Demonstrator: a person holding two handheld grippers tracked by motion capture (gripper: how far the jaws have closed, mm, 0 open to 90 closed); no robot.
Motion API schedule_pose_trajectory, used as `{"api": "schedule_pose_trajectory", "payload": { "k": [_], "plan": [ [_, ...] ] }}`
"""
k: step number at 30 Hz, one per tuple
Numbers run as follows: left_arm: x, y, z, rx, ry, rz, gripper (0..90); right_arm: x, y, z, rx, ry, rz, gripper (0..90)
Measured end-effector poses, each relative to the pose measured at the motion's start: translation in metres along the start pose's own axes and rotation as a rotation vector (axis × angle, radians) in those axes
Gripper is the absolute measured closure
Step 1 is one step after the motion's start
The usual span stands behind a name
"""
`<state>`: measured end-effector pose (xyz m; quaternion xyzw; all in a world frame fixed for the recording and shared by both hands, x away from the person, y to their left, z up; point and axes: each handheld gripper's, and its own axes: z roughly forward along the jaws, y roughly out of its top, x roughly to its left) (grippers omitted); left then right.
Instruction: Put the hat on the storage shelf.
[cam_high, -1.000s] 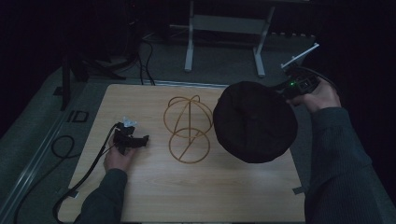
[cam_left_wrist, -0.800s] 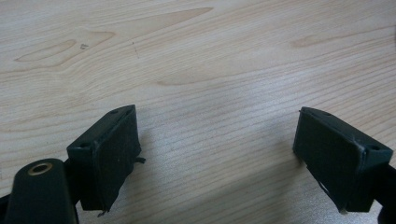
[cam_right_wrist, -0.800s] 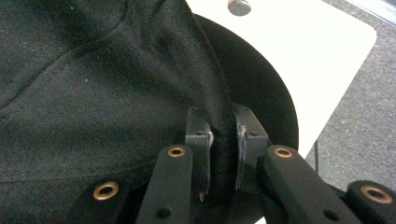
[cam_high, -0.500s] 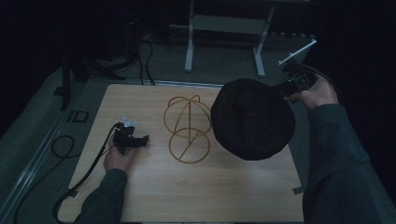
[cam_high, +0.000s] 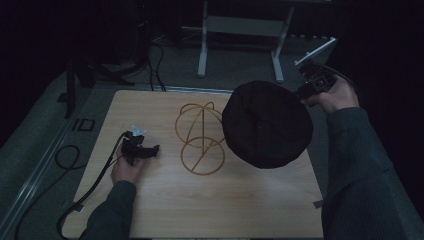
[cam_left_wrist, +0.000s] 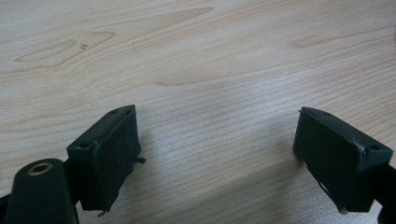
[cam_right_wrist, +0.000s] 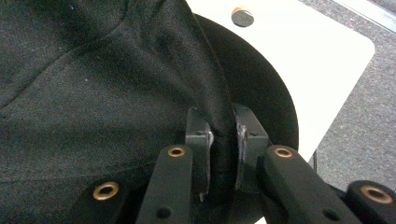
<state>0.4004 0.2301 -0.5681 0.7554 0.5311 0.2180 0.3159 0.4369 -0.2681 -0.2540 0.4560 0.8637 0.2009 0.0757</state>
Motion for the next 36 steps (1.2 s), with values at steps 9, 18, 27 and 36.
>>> {"api": "schedule_pose_trajectory", "payload": {
  "k": [9, 18, 27, 36],
  "plan": [
    [0.0, 0.0, 0.0, 0.0, 0.0, 0.0, 14.0, 0.003, 0.006, -0.003, -0.003, 0.0, 0.001, 79.3],
    [0.0, 0.0, 0.0, 0.0, 0.0, 0.0, 14.0, 0.002, 0.009, -0.002, 0.01, -0.006, 0.007, 79.3],
    [0.0, 0.0, 0.0, 0.0, 0.0, 0.0, 14.0, 0.008, 0.017, -0.003, -0.003, 0.002, 0.006, 79.3],
    [0.0, 0.0, 0.0, 0.0, 0.0, 0.0, 14.0, 0.013, 0.022, -0.002, -0.012, 0.0, -0.005, 79.3]
  ]
}}
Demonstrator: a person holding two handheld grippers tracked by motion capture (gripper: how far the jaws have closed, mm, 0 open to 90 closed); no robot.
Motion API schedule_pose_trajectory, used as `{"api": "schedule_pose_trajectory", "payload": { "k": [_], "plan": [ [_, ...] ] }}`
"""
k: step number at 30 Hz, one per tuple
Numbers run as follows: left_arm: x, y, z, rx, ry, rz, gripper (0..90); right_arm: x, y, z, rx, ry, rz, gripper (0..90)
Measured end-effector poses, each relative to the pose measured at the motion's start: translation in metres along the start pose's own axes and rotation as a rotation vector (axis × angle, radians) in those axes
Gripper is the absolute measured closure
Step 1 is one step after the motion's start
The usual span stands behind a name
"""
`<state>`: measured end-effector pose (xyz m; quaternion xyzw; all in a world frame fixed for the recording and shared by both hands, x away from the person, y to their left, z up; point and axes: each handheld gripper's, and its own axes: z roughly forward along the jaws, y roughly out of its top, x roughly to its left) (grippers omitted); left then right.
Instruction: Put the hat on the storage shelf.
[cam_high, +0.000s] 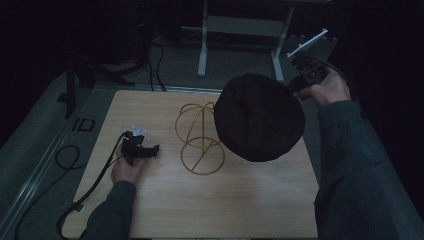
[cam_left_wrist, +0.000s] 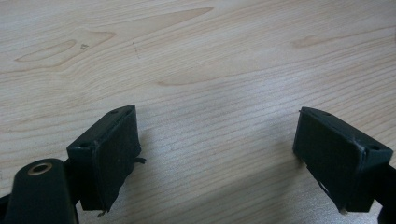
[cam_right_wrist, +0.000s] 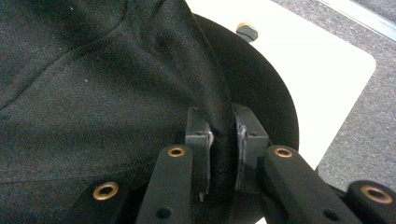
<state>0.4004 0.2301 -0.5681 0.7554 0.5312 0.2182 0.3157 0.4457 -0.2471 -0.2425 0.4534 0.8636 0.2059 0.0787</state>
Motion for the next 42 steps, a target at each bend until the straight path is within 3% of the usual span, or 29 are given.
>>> {"api": "schedule_pose_trajectory", "payload": {
  "k": [42],
  "plan": [
    [0.0, 0.0, 0.0, -0.001, 0.001, -0.001, 14.0, 0.035, 0.03, 0.008, -0.017, 0.035, -0.045, 79.2]
  ]
}}
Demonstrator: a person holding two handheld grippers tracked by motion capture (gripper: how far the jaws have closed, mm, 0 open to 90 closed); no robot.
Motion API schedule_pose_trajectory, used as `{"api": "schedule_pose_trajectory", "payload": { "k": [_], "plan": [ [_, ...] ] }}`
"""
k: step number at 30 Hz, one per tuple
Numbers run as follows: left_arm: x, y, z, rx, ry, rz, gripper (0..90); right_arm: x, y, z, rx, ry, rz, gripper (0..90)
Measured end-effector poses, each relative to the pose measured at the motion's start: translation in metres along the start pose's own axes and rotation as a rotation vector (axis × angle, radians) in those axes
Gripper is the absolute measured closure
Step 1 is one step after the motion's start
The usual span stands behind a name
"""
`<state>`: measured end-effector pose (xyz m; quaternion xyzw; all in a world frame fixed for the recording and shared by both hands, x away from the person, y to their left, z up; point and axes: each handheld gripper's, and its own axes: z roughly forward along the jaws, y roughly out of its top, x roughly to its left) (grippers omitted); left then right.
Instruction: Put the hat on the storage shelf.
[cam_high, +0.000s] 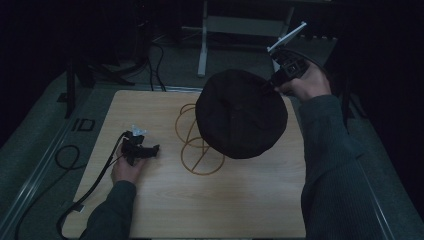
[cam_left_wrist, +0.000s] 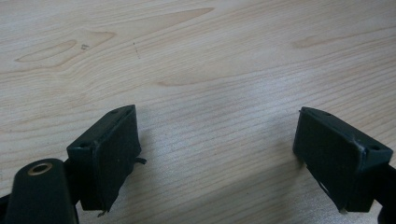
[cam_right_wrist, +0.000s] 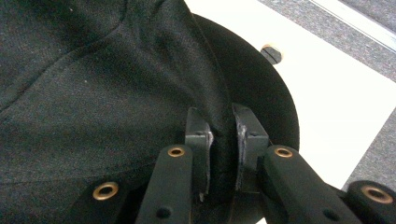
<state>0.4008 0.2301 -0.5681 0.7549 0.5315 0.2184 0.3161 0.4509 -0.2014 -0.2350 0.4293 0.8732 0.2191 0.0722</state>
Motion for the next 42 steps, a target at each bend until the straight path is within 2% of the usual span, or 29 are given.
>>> {"api": "schedule_pose_trajectory", "payload": {
  "k": [12, 42],
  "plan": [
    [0.0, 0.0, 0.0, -0.002, 0.001, -0.002, 14.0, 0.011, 0.01, 0.0, 0.007, 0.001, -0.015, 79.2],
    [0.0, 0.0, 0.0, -0.001, 0.0, -0.001, 14.1, 0.035, 0.032, 0.024, 0.016, 0.031, -0.04, 79.2]
  ]
}}
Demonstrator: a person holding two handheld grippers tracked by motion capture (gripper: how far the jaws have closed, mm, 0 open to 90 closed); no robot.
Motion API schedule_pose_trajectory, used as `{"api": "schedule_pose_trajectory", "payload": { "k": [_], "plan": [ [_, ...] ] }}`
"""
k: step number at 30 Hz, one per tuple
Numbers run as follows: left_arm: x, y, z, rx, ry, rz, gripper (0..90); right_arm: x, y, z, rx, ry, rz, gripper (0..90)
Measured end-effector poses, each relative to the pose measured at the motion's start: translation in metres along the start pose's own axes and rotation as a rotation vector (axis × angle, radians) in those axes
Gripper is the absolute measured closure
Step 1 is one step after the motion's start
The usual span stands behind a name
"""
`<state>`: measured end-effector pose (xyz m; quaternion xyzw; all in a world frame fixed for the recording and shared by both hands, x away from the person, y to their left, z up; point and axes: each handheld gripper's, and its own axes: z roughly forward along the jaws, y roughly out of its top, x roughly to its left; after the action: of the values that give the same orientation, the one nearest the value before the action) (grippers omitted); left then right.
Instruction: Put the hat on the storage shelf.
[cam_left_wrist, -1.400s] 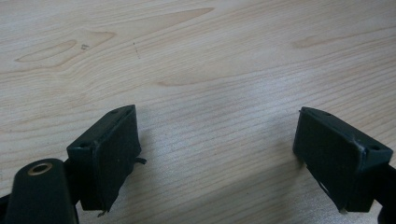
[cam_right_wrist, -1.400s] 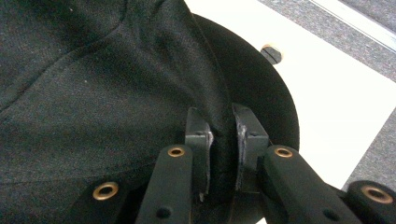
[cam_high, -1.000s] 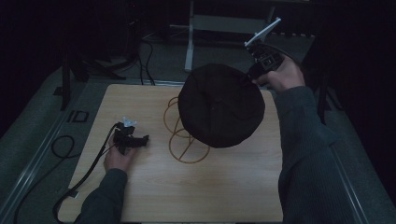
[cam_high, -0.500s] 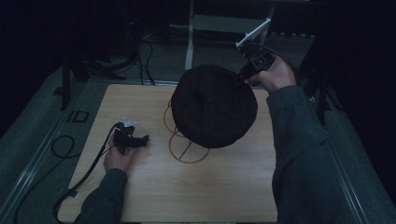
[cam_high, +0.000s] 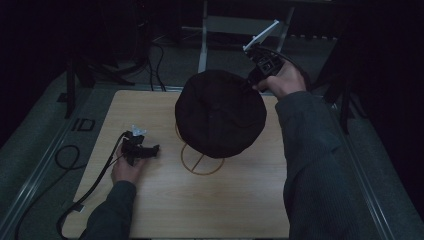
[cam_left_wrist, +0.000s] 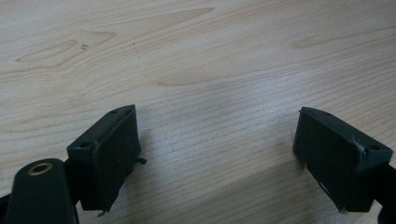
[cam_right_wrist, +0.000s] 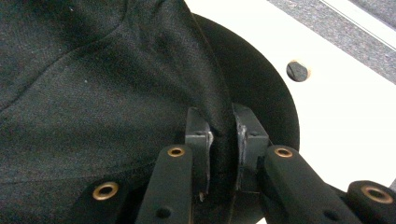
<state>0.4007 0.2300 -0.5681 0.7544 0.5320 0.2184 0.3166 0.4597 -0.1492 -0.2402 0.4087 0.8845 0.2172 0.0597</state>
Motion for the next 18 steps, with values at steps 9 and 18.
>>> {"api": "schedule_pose_trajectory", "payload": {
  "k": [9, 18],
  "plan": [
    [0.0, 0.0, 0.0, 0.0, 0.0, 0.001, 14.0, 0.001, 0.008, 0.011, 0.003, -0.001, 0.008, 79.1],
    [0.0, 0.0, 0.0, -0.001, 0.001, -0.001, 14.0, 0.004, 0.014, 0.024, 0.009, 0.008, 0.014, 79.0]
  ]
}}
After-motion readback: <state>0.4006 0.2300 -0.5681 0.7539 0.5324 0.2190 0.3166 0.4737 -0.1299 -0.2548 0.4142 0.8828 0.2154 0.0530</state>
